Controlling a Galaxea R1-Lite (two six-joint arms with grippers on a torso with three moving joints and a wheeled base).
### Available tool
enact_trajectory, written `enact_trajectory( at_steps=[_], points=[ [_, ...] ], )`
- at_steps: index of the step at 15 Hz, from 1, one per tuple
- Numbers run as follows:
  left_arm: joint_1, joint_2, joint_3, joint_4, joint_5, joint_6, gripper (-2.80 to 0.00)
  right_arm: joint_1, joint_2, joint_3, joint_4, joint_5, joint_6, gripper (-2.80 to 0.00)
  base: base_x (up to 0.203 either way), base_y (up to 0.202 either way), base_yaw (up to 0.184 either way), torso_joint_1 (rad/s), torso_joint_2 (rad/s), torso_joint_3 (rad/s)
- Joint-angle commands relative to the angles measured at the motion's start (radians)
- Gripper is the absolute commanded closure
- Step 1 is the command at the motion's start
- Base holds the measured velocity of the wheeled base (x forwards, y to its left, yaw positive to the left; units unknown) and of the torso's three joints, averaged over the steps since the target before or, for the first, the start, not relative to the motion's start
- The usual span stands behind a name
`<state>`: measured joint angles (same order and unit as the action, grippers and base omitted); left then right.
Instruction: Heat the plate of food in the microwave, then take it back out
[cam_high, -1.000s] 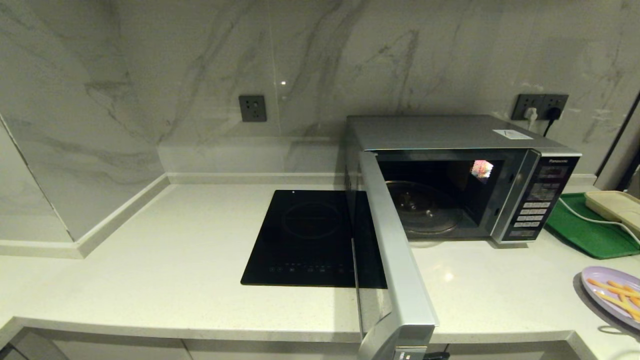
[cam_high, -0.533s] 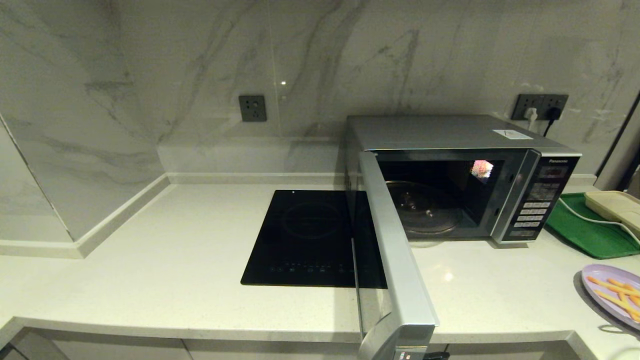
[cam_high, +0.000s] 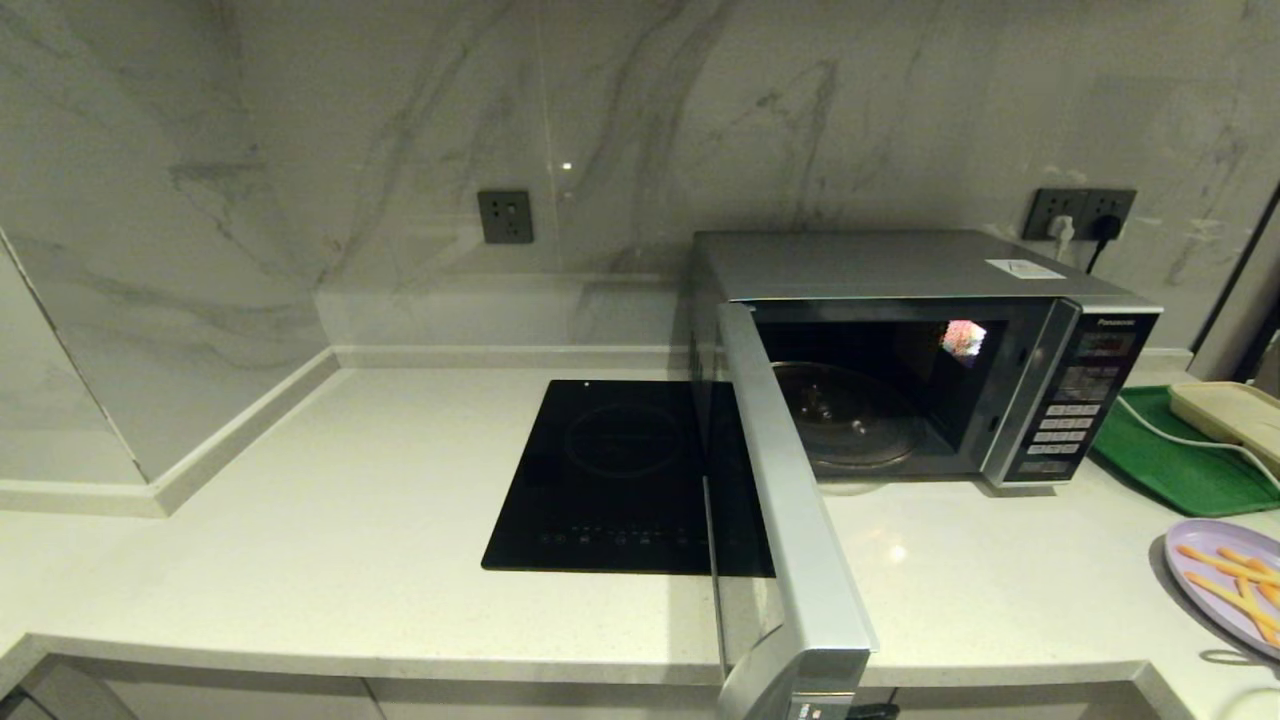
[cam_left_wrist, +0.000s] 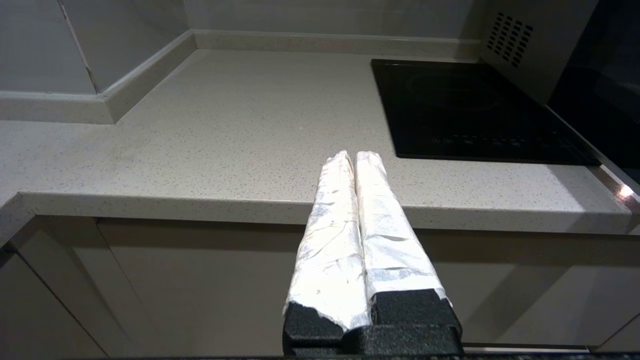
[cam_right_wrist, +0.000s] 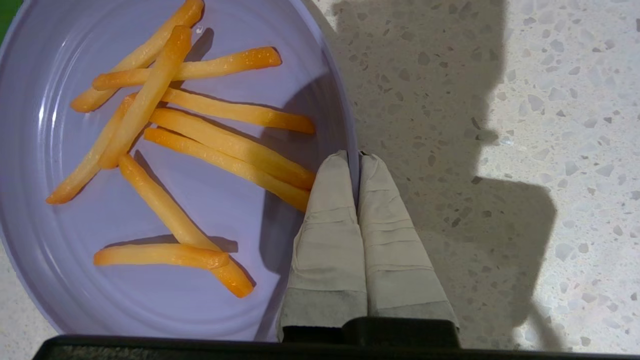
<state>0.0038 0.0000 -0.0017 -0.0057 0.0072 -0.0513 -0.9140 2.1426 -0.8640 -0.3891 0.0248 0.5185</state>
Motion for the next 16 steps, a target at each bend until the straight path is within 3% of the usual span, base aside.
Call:
enact_trajectory(
  at_steps=[1,4,5,11,16],
  points=[
    [0.001,-0.001,0.000,0.000,0.000,-0.001,0.00,0.000,0.005,-0.001,0.000,0.000,-0.006,0.00,0.000,0.000,0.000,0.000,0.00,0.000],
    [0.001,-0.001,0.000,0.000,0.000,-0.001,0.00,0.000,0.002,0.000,0.000,-0.002,-0.014,0.00,0.000,0.000,0.000,0.000,0.00,0.000],
    [0.001,-0.001,0.000,0.000,0.000,-0.001,0.00,0.000,-0.001,0.000,0.000,-0.002,-0.013,-2.80,0.000,0.000,0.000,0.000,0.00,0.000],
    [0.001,-0.002,0.000,0.000,0.000,-0.001,0.00,-0.002,-0.068,0.013,0.001,0.009,-0.011,-2.80,0.000,0.000,0.000,0.000,0.00,0.000],
    [0.001,0.000,0.000,0.000,0.000,0.000,0.00,-0.001,-0.243,0.050,0.029,0.057,-0.024,-2.80,0.000,0.000,0.000,0.000,0.00,0.000]
  ],
)
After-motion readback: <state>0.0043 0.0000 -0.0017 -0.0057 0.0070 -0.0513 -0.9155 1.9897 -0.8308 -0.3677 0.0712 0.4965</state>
